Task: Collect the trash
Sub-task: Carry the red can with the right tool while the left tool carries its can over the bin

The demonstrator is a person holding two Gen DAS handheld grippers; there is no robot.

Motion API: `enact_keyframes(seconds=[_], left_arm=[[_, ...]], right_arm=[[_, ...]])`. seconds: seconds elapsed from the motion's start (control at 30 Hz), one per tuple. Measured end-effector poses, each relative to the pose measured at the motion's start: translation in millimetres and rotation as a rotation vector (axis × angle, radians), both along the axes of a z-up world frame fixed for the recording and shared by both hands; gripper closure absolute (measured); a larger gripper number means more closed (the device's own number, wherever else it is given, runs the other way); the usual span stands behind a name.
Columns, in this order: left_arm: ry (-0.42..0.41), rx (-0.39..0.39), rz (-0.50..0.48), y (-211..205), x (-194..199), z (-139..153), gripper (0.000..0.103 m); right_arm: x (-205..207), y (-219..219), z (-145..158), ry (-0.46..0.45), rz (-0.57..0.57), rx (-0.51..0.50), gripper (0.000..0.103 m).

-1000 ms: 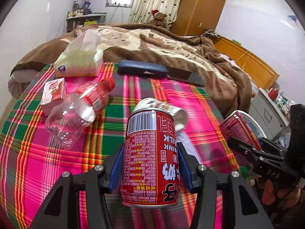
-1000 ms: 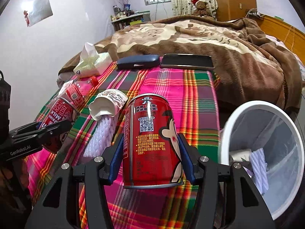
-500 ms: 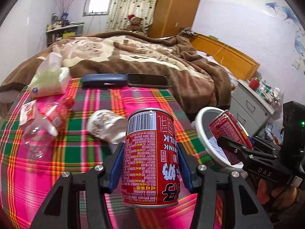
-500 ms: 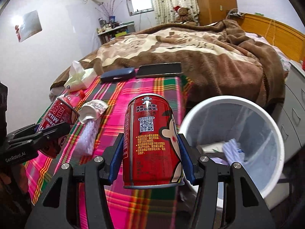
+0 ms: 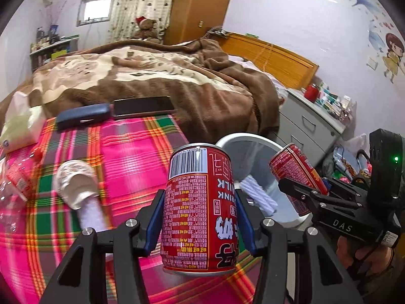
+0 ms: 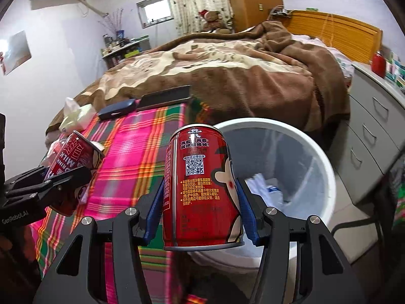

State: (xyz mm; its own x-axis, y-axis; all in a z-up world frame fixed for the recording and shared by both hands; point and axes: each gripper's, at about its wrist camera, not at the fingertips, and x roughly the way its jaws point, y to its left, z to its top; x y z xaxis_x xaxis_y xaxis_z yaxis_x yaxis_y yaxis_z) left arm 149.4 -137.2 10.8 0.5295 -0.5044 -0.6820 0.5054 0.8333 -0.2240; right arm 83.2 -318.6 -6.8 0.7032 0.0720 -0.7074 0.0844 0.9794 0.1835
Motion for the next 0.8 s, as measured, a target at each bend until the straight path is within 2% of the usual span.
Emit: enact_keyframes(seconds=[0.47,0.8], left_arm=[[0.041,0.011,-0.116,-75.3,9.8,-14.9,0.050],[0.080,0.040,-0.139,-105.3,22.3,-36.2,0.050]], right_arm=[[-3.7,-48.7,-17.8,0.055,-0.108,-0.019,0.048],[-0.6,-68.6,-30.7,0.092,-0.122,0.000,0.047]])
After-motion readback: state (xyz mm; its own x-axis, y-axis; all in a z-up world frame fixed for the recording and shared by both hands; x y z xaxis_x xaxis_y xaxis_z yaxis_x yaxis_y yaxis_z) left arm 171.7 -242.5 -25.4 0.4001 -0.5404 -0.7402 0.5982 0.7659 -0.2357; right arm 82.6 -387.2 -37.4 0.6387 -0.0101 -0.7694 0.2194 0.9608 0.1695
